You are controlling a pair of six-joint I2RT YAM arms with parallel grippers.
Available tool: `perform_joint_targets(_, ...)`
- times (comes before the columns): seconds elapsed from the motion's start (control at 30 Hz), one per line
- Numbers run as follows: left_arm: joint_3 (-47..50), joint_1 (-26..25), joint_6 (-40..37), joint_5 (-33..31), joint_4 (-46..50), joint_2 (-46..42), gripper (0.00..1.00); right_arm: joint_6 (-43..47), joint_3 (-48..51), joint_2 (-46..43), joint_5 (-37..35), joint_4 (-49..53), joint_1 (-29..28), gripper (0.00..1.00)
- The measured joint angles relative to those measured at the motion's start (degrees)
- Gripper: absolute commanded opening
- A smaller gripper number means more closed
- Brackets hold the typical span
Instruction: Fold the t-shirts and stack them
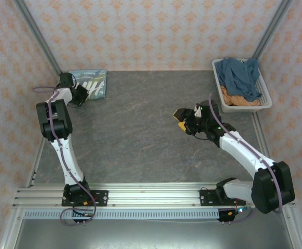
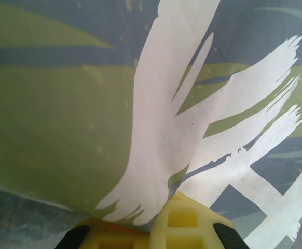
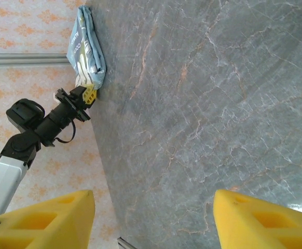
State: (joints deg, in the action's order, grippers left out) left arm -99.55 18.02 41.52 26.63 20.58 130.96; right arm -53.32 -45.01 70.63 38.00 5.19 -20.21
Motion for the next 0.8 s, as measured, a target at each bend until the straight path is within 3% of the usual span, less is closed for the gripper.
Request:
perform_joint_targets(0.17, -2.01, 0.04, 0.0, -0.07, 1.81, 0.94, 0.32, 0.22, -1.51, 1.16, -0.02, -2.1, 0.0, 0.62)
perform_joint_targets(0.2, -1.95, 0.04, 0.15, -0.26, 1.95, 0.9, 0.44, 0.31, -1.73, 1.16, -0.04, -2.78, 0.0, 0.62)
perform_joint_targets(0.27, -0.55, 0.04, 0.37, -0.96, 1.81, 0.02, 0.85, 0.57, -2.01, 1.16, -0.09, -4.61, 0.0, 0.63)
perform_joint_targets(0.3, 0.81, 0.04, 0.42, -0.9, 1.44, -1.16, 1.0, 0.68, -2.16, 1.16, -0.2, -5.64, 0.0, 0.64)
perform_joint_targets(0.43, 6.45, 0.0, 0.85, -2.01, 2.71, -9.99, 1.0, 1.57, -3.23, 1.16, -0.96, -7.87, 0.0, 0.69)
perform_joint_targets(0.5, 9.31, -0.02, 1.03, -2.64, 3.32, -16.57, 1.0, 2.82, -5.05, 1.16, -2.08, -6.8, 0.0, 0.99)
perform_joint_targets(0.67, 19.74, -2.12, 1.18, -6.56, 4.76, -37.59, 1.0, 7.5, -14.91, 0.85, -7.65, 5.09, 0.31, 0.99)
perform_joint_targets(0.8, 27.1, -9.84, 0.39, -15.15, 8.2, -51.54, 1.0, 13.05, -17.97, -3.63, -15.98, 14.49, 0.72, 0.99)
